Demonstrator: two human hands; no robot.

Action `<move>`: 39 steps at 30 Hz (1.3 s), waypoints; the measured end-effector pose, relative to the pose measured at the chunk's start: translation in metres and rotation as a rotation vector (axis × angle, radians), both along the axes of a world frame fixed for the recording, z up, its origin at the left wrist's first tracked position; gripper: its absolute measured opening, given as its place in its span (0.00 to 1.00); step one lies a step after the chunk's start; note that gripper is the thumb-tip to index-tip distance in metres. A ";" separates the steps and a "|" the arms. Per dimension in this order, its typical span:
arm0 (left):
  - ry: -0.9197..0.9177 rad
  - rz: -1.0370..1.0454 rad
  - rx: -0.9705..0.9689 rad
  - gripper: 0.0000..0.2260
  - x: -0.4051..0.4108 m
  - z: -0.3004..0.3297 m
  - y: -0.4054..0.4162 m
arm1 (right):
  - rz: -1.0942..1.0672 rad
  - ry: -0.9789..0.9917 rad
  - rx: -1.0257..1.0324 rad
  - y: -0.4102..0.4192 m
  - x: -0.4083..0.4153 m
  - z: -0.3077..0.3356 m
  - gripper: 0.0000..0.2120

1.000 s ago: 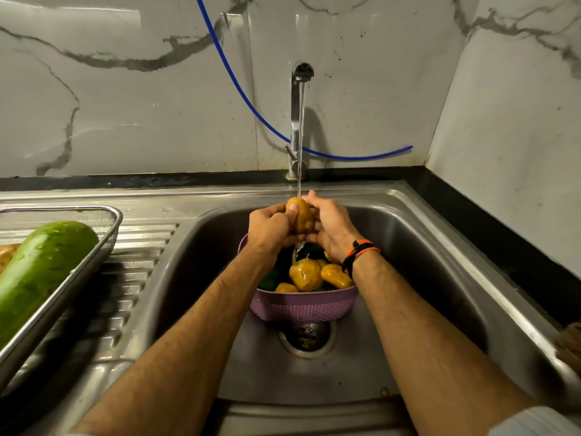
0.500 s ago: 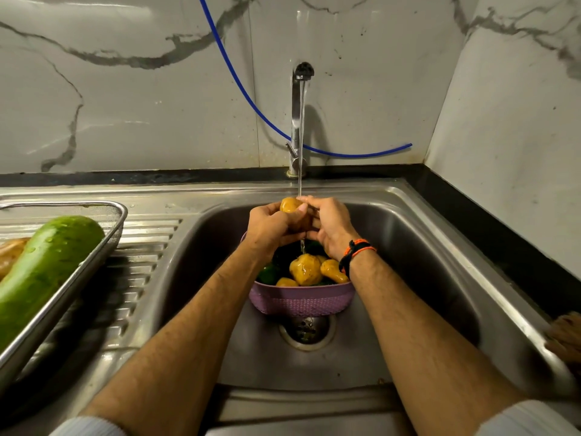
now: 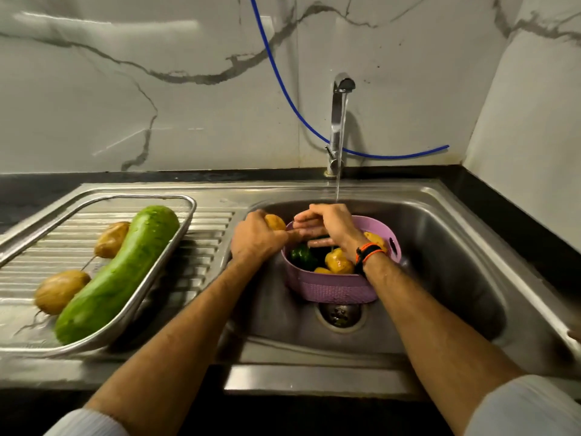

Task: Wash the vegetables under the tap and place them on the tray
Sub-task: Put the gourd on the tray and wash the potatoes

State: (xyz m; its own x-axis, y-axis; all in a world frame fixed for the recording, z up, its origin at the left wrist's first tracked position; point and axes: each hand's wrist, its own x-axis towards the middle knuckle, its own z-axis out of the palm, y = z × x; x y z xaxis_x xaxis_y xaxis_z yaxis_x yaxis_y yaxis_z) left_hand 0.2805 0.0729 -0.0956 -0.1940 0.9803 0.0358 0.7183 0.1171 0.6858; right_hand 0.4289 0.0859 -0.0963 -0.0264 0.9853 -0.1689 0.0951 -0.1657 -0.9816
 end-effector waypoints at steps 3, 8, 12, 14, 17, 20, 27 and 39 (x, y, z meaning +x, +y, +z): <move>0.198 -0.050 -0.044 0.22 -0.015 -0.002 -0.015 | 0.186 -0.637 0.086 -0.001 -0.009 -0.015 0.12; 0.316 -0.174 -0.093 0.16 -0.015 -0.004 -0.029 | 0.467 -1.120 0.083 -0.015 -0.019 -0.028 0.15; 0.261 -0.168 0.103 0.10 -0.013 0.019 -0.028 | 0.482 -1.176 0.117 -0.013 -0.018 -0.032 0.15; 0.170 -0.148 0.241 0.09 -0.012 0.039 -0.027 | 0.482 -1.191 0.128 -0.011 -0.017 -0.033 0.17; 0.106 -0.119 0.338 0.10 -0.010 0.043 -0.027 | 0.478 -1.186 0.140 -0.011 -0.017 -0.034 0.19; 0.325 -0.202 0.072 0.14 -0.011 0.015 -0.028 | 0.500 -1.196 0.149 -0.012 -0.017 -0.033 0.15; 0.232 -0.147 0.174 0.10 -0.016 0.026 -0.026 | 0.513 -1.187 0.169 -0.009 -0.017 -0.035 0.15; 0.302 -0.165 -0.020 0.17 -0.018 -0.001 -0.035 | 0.507 -1.244 0.169 -0.012 -0.023 -0.029 0.16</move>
State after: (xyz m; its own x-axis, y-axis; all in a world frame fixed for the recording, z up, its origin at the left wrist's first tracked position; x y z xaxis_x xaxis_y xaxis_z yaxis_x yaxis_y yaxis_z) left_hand 0.2621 0.0374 -0.0967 -0.0160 0.9987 0.0482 0.8990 -0.0068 0.4379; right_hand 0.4060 0.0743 -0.1249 -0.3098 0.9237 -0.2254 0.9418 0.2655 -0.2062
